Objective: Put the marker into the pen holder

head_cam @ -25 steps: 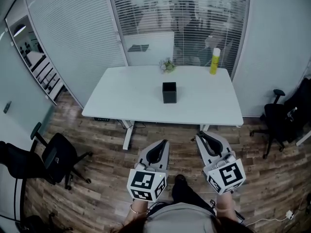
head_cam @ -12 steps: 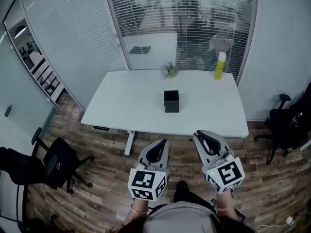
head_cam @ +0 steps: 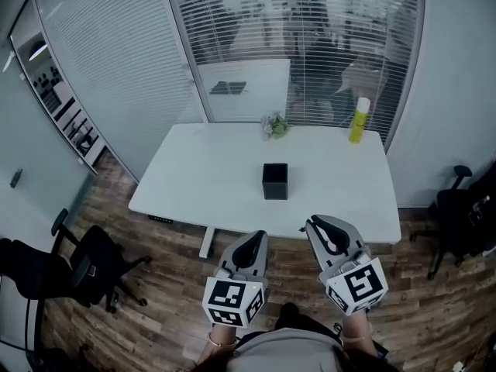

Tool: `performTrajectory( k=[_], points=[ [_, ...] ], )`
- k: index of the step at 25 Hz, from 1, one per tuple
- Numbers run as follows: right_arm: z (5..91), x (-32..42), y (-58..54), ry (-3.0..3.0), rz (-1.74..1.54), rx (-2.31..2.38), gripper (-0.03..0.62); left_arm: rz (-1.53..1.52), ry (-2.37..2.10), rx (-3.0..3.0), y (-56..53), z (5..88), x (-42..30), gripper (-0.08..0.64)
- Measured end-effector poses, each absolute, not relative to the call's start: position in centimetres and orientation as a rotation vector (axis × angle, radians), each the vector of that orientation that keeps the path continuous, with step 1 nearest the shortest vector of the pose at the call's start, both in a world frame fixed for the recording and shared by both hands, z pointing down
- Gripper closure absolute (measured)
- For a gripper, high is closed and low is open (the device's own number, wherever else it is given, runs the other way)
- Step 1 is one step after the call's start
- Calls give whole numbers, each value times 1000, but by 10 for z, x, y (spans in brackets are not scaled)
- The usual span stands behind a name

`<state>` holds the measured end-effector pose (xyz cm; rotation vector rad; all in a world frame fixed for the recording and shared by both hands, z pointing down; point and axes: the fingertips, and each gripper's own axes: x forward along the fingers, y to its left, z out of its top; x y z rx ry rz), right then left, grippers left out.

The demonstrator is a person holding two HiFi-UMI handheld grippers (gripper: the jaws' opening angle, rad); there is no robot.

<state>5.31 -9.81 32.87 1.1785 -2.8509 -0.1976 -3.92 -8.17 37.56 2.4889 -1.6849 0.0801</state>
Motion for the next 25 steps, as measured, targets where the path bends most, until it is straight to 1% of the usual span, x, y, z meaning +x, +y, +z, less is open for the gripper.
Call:
performTrajectory(
  k=[8,17,25],
  points=[
    [338,60,-143,-2861,-165,1125,535,90,-1711,2449,-120,383,-31,538],
    [345,56,-165,-2888,-116,1089,535,132,-1708,2417,-142,394,-26,538],
    [342,56,-193,-2877,-107,1142,535,140,-1677,2454,-169,391,-31,538]
  ],
)
